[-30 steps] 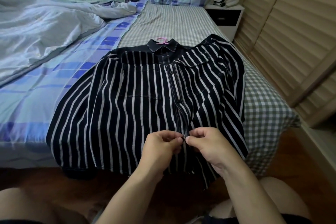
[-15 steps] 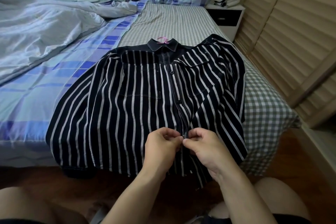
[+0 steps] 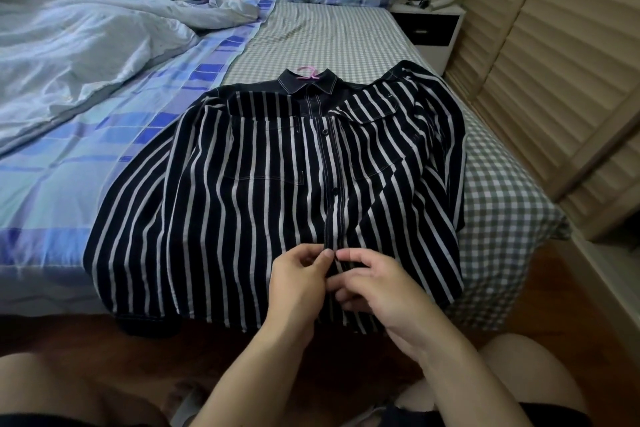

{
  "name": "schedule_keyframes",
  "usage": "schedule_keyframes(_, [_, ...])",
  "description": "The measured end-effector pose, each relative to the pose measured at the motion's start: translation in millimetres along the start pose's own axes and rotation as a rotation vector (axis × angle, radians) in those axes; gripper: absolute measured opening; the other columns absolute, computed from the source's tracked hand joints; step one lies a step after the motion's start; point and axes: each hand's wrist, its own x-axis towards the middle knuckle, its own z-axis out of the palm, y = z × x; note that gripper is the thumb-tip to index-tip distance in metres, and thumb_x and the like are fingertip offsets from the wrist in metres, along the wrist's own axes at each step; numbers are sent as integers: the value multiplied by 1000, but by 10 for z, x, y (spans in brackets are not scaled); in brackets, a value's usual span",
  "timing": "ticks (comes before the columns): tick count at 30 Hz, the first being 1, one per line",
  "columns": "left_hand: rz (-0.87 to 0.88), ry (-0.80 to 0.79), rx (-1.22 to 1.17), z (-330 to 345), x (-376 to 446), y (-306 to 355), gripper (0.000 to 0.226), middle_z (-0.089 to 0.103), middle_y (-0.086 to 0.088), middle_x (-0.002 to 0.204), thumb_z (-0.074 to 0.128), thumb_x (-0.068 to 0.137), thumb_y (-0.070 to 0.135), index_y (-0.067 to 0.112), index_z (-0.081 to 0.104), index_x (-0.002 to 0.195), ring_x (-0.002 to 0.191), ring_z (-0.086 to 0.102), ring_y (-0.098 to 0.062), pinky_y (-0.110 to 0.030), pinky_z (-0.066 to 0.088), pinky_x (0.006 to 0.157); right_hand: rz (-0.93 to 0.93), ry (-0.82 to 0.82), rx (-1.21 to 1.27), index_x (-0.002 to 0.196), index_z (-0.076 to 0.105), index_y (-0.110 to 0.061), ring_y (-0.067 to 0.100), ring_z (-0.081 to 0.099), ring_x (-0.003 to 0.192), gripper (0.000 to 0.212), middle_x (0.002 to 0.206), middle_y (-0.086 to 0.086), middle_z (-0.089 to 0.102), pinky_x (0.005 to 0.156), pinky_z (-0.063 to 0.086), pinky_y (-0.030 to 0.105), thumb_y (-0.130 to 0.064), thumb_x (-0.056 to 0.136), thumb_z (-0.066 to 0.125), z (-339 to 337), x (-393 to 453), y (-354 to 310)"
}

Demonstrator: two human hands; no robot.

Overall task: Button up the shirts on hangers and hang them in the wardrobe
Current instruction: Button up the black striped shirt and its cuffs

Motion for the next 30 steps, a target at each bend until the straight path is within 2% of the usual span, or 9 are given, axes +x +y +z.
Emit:
schedule_keyframes(3, [72,41,55,-20,6,-10,6,76,3,82,75,92,21,26,74,94,81,74,-12,-36,62,83,-139,146,-218,113,70,-28,2,70,90,28,95,-10,76,89,57,23,-8,99,58,-164,42,-5])
schedule_keyframes(6, [120,38,65,10,-30,2,16,76,3,80,77,90,20,27,67,99,77,73,-16,-33,61,76,-484,324,-525,98,75,-27,-3,64,92,18,92,-16,70,82,50,11,-10,93,68,-302,151,8])
schedule_keyframes(10, [164,46,101,33,-69,2,23,73,-2,82,75,90,15,24,55,95,67,66,-14,-24,53,61,-807,193,-956,105,72,-21,2,58,95,14,98,-14,63,86,51,21,-18,91,72,-359,275,91])
schedule_keyframes(15, [255,38,233,15,-85,6,25,68,-1,80,74,90,12,24,52,87,63,59,-9,-25,52,59,-967,171,-1270,101,68,-15,12,55,87,15,94,-4,61,75,54,29,-20,101,54,-391,328,156])
schedule_keyframes(18, [349,9,325,7,-94,52,28,65,0,79,74,90,13,28,51,85,65,59,-9,-24,53,60,-1010,256,-1313,89,65,-13,16,52,76,21,84,-1,58,65,52,31,-16,105,51,-416,353,229])
schedule_keyframes(22, [426,-12,497,76,-170,78,22,63,6,79,64,95,16,34,52,94,70,61,-1,-19,50,57,-918,311,-1110,83,60,-12,14,51,75,24,81,-1,54,66,50,32,-21,103,52,-334,309,292])
schedule_keyframes(26, [544,-92,1038,-37,-82,-40,32,67,6,101,49,96,16,37,54,120,92,67,-14,-32,56,73,-816,231,-1022,94,70,-16,9,59,83,16,89,-6,63,75,54,31,-23,99,57,-348,275,279])
schedule_keyframes(28, [489,-216,1201,-133,-6,22,43,70,4,113,49,97,16,40,54,133,100,68,-17,-33,58,80,-779,488,-933,103,72,-14,9,61,89,15,97,-5,66,79,55,27,-19,99,59,-567,266,137])
schedule_keyframes(30, [574,-230,1180,-197,71,236,33,71,8,115,51,101,24,36,63,129,101,67,-11,-30,57,86,-552,776,-774,118,66,-12,13,60,100,21,111,-1,64,86,53,30,-18,101,56,-940,327,-33])
